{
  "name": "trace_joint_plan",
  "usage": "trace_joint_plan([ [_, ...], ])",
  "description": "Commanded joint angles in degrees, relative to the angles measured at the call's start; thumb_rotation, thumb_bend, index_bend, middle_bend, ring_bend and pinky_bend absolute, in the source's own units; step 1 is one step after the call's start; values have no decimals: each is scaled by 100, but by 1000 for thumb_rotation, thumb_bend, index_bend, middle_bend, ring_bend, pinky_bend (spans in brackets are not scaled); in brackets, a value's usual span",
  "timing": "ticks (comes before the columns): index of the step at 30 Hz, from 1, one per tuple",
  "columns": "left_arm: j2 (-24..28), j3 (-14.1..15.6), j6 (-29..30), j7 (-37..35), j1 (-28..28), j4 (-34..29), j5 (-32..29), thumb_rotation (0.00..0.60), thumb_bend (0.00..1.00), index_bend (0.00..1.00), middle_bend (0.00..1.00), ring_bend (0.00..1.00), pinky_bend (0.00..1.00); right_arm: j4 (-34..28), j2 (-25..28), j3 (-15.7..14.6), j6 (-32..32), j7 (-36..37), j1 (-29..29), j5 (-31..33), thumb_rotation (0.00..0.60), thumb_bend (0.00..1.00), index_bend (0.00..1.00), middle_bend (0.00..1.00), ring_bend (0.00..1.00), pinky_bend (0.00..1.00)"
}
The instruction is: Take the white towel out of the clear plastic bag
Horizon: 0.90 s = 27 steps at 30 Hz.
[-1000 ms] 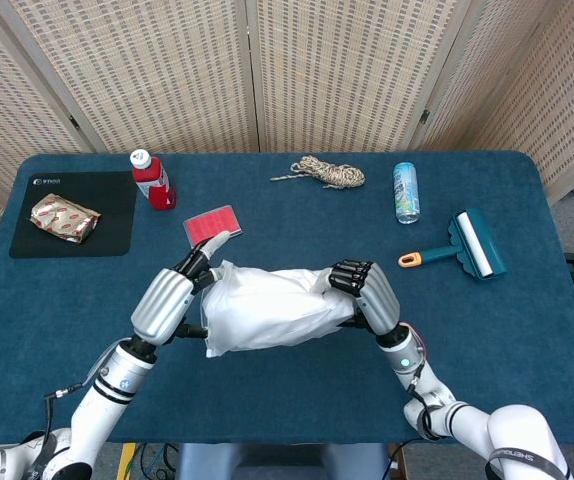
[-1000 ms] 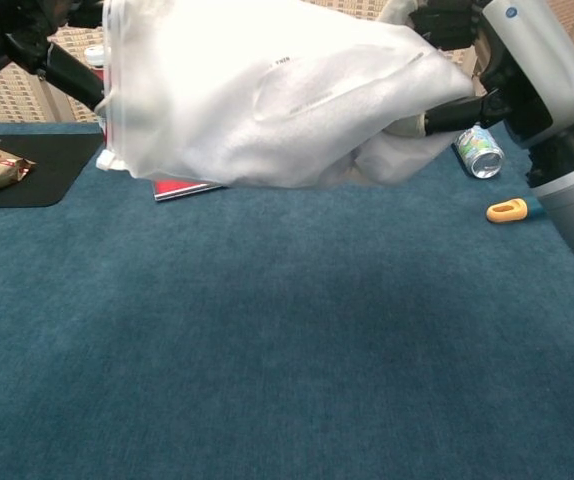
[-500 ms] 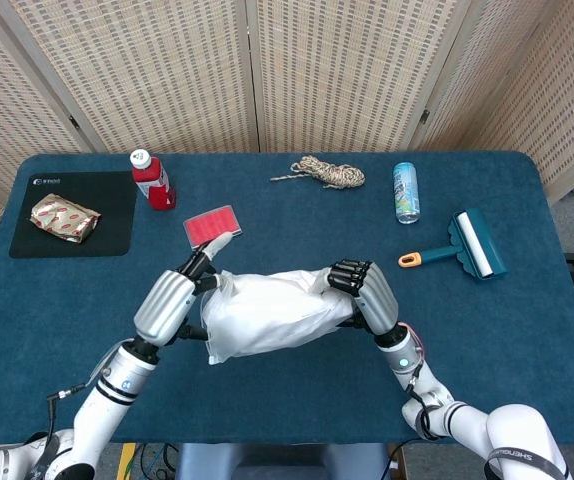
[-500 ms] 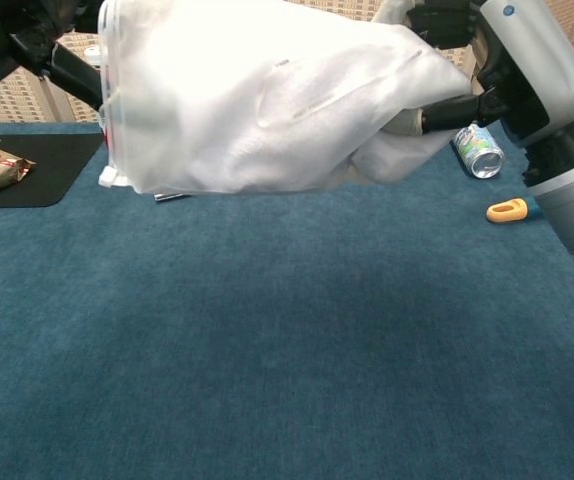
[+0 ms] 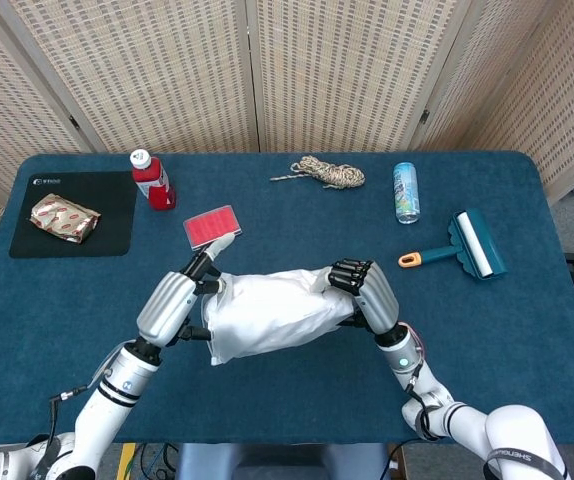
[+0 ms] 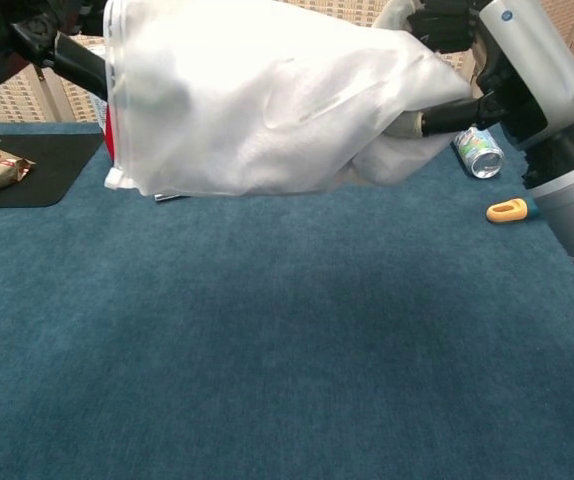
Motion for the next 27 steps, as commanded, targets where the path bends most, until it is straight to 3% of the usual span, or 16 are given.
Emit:
trace_joint_plan([
  [1, 6, 1, -1, 24, 2, -13, -32, 600, 220, 750, 39, 35, 287, 15, -6, -10, -29, -20, -8, 14, 600, 453, 565, 672, 615, 719],
  [12, -4, 9, 29, 81, 30, 21, -176, 600, 220, 793, 102, 43, 287, 96, -28, -32, -148, -23, -35, 77, 600, 387, 565, 652, 613, 719],
  [19, 52, 0, 74, 57, 82, 72, -258, 600, 220, 801, 139, 48, 287, 138, -14, -62, -273, 48, -64, 130, 600, 221, 550, 563, 535, 704],
  [27, 85, 3, 108, -8, 147, 219, -359, 600, 220, 803, 145, 49, 287, 56, 129, -168, -580, 13, -88, 160, 600, 17, 425, 442, 400, 600],
])
